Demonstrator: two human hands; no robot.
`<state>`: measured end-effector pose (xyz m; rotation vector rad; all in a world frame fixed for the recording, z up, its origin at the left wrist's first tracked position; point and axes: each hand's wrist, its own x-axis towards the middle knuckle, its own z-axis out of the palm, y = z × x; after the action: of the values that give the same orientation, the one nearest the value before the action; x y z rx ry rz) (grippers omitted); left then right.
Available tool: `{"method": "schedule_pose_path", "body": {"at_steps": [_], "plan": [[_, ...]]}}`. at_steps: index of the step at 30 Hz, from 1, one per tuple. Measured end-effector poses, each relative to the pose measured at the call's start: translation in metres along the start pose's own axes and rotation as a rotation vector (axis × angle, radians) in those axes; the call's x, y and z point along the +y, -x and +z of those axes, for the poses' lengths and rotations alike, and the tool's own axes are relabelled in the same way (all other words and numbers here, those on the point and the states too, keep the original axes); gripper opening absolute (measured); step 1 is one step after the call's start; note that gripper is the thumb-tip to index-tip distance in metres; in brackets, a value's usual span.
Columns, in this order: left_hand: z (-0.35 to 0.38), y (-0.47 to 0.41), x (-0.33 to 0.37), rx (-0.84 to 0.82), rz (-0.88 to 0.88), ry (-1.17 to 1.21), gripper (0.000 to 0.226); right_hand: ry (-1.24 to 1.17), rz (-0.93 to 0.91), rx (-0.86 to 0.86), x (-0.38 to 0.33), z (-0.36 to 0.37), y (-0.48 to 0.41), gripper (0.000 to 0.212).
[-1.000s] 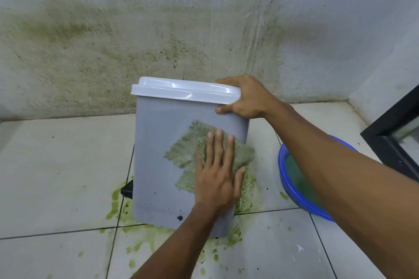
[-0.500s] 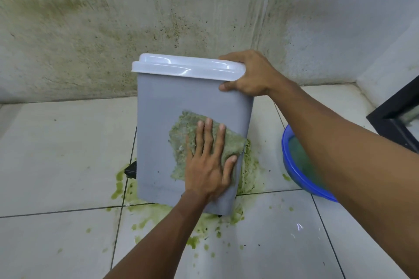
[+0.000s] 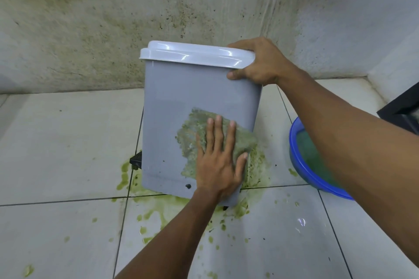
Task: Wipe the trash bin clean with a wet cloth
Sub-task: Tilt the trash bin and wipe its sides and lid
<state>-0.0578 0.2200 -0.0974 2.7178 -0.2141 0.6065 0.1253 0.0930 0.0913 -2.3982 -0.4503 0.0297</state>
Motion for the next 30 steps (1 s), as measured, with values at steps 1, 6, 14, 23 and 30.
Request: {"method": "schedule_pose_path", "body": {"at_steps": [1, 6, 14, 23, 30], "plan": [[0.003, 0.012, -0.002, -0.022, 0.071, -0.015, 0.076, 0.000, 0.000, -0.002, 0.000, 0.000, 0.000, 0.069], [-0.003, 0.062, -0.047, -0.118, 0.335, -0.106, 0.074, -0.027, 0.013, 0.001, -0.004, 0.000, 0.005, 0.068], [-0.005, 0.008, -0.016, 0.006, -0.144, 0.026, 0.078, -0.065, 0.025, -0.009, -0.011, 0.000, 0.010, 0.084], [0.001, 0.085, -0.058, -0.086, 0.198, -0.104, 0.076, -0.066, 0.029, 0.007, -0.014, 0.000, 0.014, 0.081], [-0.002, 0.018, -0.012, 0.041, -0.239, 0.069, 0.081, -0.056, 0.038, 0.017, -0.013, 0.001, 0.012, 0.076]]}}
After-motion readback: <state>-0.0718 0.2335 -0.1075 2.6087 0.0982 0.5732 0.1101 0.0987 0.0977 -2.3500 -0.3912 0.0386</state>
